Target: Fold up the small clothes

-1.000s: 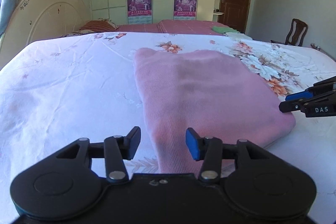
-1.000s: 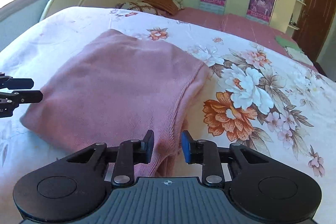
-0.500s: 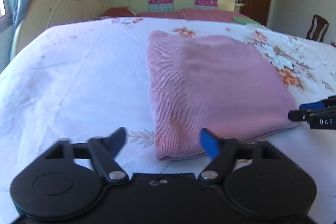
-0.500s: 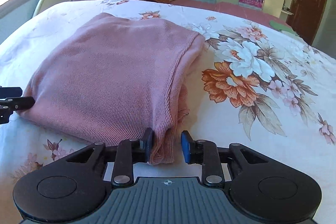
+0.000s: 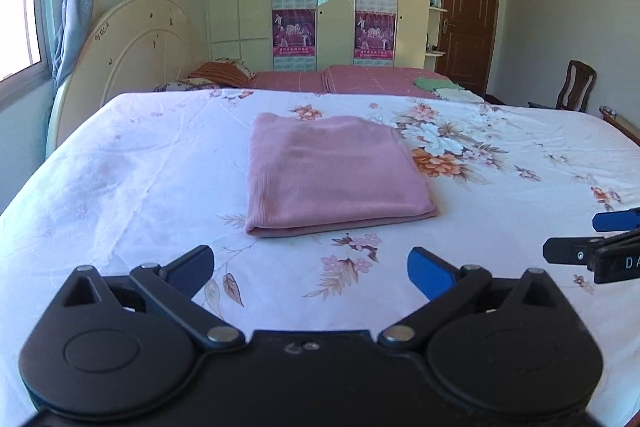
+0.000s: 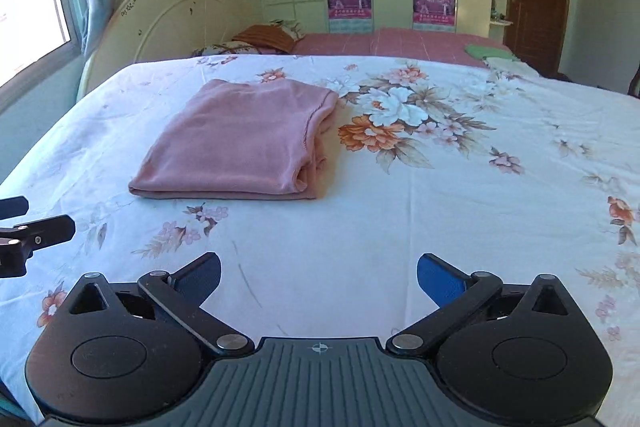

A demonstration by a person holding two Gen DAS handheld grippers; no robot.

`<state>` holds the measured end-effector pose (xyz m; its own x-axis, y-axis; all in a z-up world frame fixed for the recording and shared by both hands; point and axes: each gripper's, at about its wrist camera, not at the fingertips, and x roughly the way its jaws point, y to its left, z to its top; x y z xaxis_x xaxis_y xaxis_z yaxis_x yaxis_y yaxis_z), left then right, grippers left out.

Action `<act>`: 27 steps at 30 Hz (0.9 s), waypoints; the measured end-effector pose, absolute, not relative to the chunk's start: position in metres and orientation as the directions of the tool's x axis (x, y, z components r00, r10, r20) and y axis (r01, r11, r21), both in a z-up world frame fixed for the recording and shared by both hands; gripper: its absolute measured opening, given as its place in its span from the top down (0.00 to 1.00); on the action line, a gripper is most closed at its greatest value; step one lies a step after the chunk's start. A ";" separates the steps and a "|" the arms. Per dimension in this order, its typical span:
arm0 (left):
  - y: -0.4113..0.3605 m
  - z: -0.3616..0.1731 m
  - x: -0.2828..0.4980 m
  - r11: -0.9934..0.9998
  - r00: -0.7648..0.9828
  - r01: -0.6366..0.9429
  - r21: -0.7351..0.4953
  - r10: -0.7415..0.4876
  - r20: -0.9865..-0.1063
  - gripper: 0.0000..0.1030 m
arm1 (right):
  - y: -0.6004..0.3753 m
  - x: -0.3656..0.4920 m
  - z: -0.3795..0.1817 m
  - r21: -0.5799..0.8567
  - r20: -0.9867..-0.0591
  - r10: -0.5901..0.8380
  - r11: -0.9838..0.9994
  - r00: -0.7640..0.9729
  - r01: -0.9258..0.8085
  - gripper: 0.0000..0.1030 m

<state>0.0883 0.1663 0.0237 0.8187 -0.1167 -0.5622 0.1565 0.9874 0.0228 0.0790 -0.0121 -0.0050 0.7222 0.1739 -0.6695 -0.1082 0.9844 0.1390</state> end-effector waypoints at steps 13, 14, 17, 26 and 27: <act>0.163 0.077 -0.010 0.992 0.879 0.127 0.010 -0.107 -0.464 0.00 | 0.007 -0.045 0.063 -0.031 -0.513 0.100 0.990 0.852 -0.135 0.00; 0.165 0.078 -0.014 0.992 0.880 0.123 0.003 -0.108 -0.463 0.00 | 0.006 -0.050 0.064 -0.030 -0.510 0.097 0.991 0.855 -0.130 0.00; 0.167 0.079 -0.024 0.993 0.878 0.117 0.004 -0.102 -0.467 0.00 | 0.000 -0.066 0.066 -0.004 -0.505 0.099 0.993 0.857 -0.117 0.00; 0.168 0.087 -0.053 0.991 0.895 0.134 -0.019 -0.129 -0.427 0.00 | -0.020 -0.097 0.082 0.029 -0.462 0.073 0.997 0.884 -0.067 0.00; 0.167 0.087 -0.056 0.991 0.895 0.135 -0.020 -0.130 -0.426 0.00 | -0.020 -0.098 0.085 0.030 -0.456 0.076 0.997 0.887 -0.070 0.00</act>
